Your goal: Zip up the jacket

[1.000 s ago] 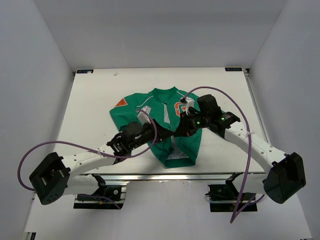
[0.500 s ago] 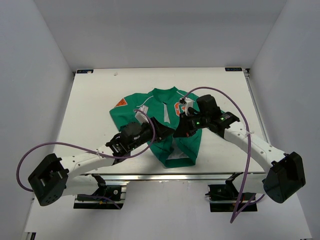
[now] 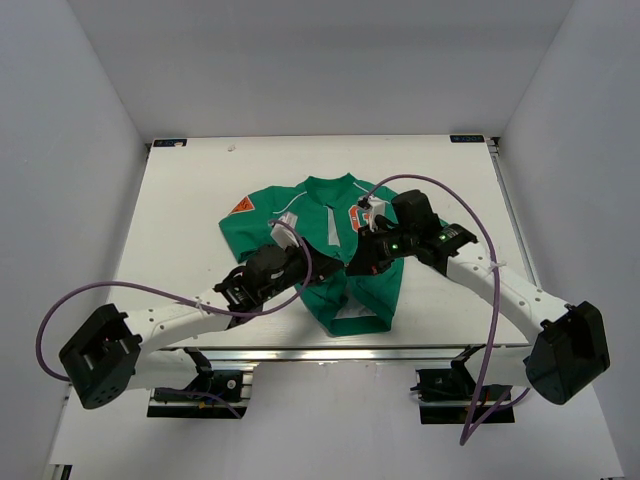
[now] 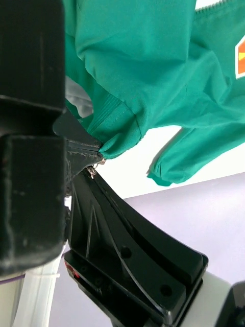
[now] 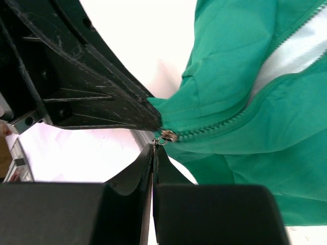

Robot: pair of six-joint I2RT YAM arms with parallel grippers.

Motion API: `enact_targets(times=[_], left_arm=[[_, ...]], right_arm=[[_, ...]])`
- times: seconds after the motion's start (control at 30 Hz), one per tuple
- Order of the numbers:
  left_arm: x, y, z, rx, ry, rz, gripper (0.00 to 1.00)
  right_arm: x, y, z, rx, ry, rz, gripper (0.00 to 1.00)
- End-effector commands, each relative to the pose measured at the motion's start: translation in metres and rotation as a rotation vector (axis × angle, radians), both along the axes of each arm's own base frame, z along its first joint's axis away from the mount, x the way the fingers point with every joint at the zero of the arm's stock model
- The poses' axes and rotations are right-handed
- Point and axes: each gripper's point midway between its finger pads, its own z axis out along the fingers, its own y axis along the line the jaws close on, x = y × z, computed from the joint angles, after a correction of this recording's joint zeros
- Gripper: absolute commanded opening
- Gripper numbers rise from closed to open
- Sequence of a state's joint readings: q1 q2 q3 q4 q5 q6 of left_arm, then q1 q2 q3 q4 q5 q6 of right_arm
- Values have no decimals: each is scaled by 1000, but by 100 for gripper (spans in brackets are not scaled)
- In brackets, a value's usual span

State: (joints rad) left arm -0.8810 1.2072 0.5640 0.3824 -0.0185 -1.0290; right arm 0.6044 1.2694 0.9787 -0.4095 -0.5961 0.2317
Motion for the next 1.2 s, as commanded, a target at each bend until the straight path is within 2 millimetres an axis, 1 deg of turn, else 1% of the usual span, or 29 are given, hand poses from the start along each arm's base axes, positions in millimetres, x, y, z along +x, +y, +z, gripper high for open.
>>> enact_targets(times=[0.0, 0.07, 0.13, 0.17, 0.2, 0.3, 0.4, 0.43, 0.47, 0.53, 0.63, 0.67, 0.7, 0.73, 0.77, 0.8, 0.83, 0.87, 0.9, 0.93, 0.97, 1.0, 1.03, 1.07, 1.1, 1.13, 1.17], left_arm=[[3, 10, -2, 44, 8, 41, 0], [-1, 15, -7, 65, 26, 46, 0], [-6, 22, -18, 99, 52, 45, 0], [-9, 26, -22, 110, 60, 46, 0], [-12, 30, -31, 139, 84, 48, 0], [-22, 37, -42, 167, 118, 33, 0], [-27, 40, -41, 186, 120, 16, 0], [-28, 42, -42, 198, 120, 15, 0], [-29, 42, -41, 206, 113, 5, 0], [-34, 46, -42, 237, 118, -14, 0], [-43, 50, -44, 261, 130, -42, 0], [-45, 52, -46, 272, 134, -46, 0], [-49, 58, -53, 304, 160, -48, 0], [-57, 57, -51, 299, 175, -83, 0], [-61, 60, -53, 311, 185, -89, 0], [-66, 65, -60, 336, 212, -92, 0], [-70, 68, -63, 343, 230, -101, 0], [-74, 70, -64, 343, 239, -107, 0], [-79, 74, -67, 359, 256, -111, 0], [-81, 76, -67, 361, 260, -116, 0], [-85, 79, -67, 361, 264, -121, 0], [-87, 80, -66, 357, 268, -126, 0], [-90, 82, -68, 360, 274, -131, 0], [-94, 86, -71, 366, 296, -128, 0], [-98, 88, -72, 366, 307, -132, 0], [-100, 90, -74, 371, 319, -130, 0], [-103, 94, -76, 377, 337, -127, 0]], right_arm=[[12, 2, 8, 2, -52, -28, 0], [24, -3, 5, -36, -80, -88, 0], [32, -6, 6, -57, -95, -126, 0], [38, -8, 2, -81, -98, -150, 0], [42, -9, 3, -91, -102, -161, 0], [54, -10, -3, -122, -114, -202, 0], [68, -11, -12, -161, -118, -248, 0], [75, -12, -11, -174, -133, -271, 0], [79, -12, -16, -192, -131, -278, 0], [87, -11, -17, -207, -146, -293, 0], [107, -11, -18, -234, -192, -331, 0], [117, -16, -26, -277, -201, -368, 0], [127, -14, -22, -280, -228, -381, 0], [133, -15, -23, -290, -235, -396, 0], [142, -15, -32, -313, -232, -410, 0], [153, -13, -27, -301, -250, -425, 0], [161, -13, -26, -301, -252, -436, 0], [172, -16, -37, -323, -242, -452, 0], [186, -14, -28, -306, -269, -474, 0], [195, -15, -26, -307, -289, -482, 0], [211, -23, -32, -336, -303, -523, 0], [221, -26, -32, -343, -314, -539, 0], [238, -28, -19, -342, -356, -567, 0], [252, -37, -30, -370, -346, -591, 0], [264, -40, -28, -370, -360, -608, 0], [280, -44, -16, -364, -395, -640, 0], [297, -55, -28, -384, -384, -666, 0]])
